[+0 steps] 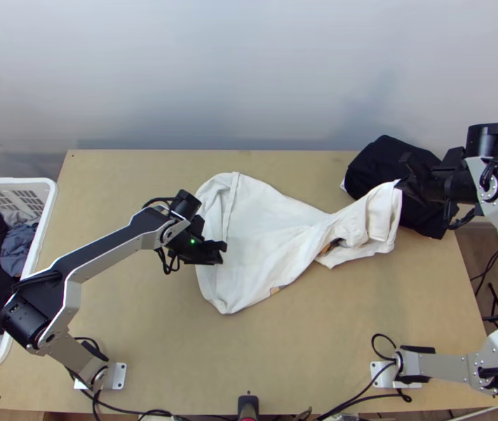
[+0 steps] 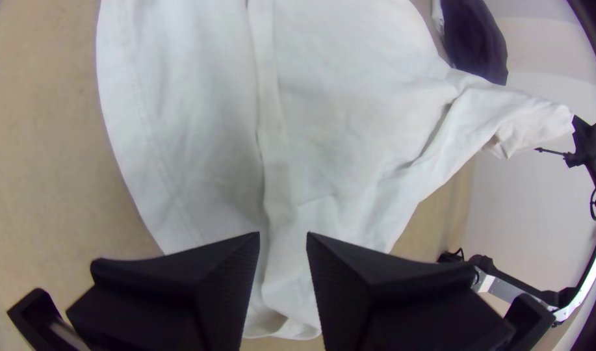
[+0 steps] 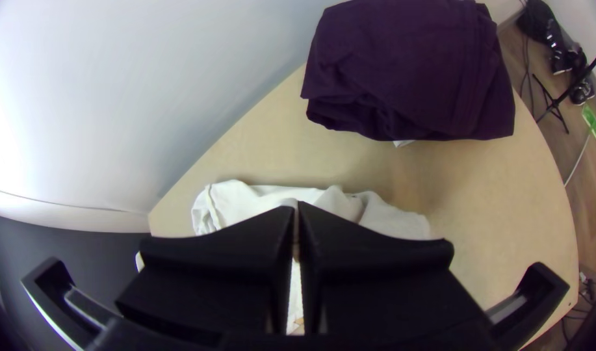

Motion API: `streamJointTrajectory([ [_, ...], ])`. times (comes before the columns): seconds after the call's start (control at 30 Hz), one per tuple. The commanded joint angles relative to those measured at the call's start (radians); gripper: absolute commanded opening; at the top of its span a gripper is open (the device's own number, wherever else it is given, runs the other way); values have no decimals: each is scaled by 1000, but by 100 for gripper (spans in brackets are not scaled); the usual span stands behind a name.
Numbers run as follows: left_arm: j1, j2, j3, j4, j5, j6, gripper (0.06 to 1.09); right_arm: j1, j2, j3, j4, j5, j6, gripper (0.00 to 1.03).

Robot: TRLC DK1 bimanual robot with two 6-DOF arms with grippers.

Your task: Fold the t-shirt

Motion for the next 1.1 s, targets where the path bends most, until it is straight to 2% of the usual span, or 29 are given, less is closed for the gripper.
streamJointTrajectory([
  [0.0, -2, 16, -1, 10, 1, -1, 47, -1, -6, -4, 2, 0, 0, 3],
  [0.13, -6, 22, -1, 10, 1, 1, 47, -3, -11, -10, 4, 0, 0, 3],
  [0.2, -9, 25, -1, 15, 1, -1, 41, -6, -11, -13, 4, 0, 0, 3],
  [0.5, -29, 48, 5, 15, 1, -2, 41, -15, -20, -27, 5, 0, -5, 3],
  [0.63, -29, 56, 12, 16, 1, -4, 36, -21, -23, -36, 7, 0, -8, 3],
  [0.73, -28, 54, 12, 27, 1, -4, 22, -23, -26, -43, 10, 0, -13, 3],
  [0.77, -25, 51, 12, 41, 0, -11, 13, -23, -28, -47, 11, 0, -14, 3],
  [0.8, -19, 50, 12, 46, -4, -19, 10, -24, -29, -50, 16, 2, -16, 3],
  [0.9, 4, 40, 30, 46, -25, -21, 10, -27, -31, -65, 36, 11, -43, 3],
  [1.0, 64, -21, 73, 64, -71, -24, 9, -7, -33, -65, 57, 82, -115, 3],
  [1.07, 115, -64, 117, 75, -142, -22, 9, 25, -40, -56, 77, 137, -171, 3],
])
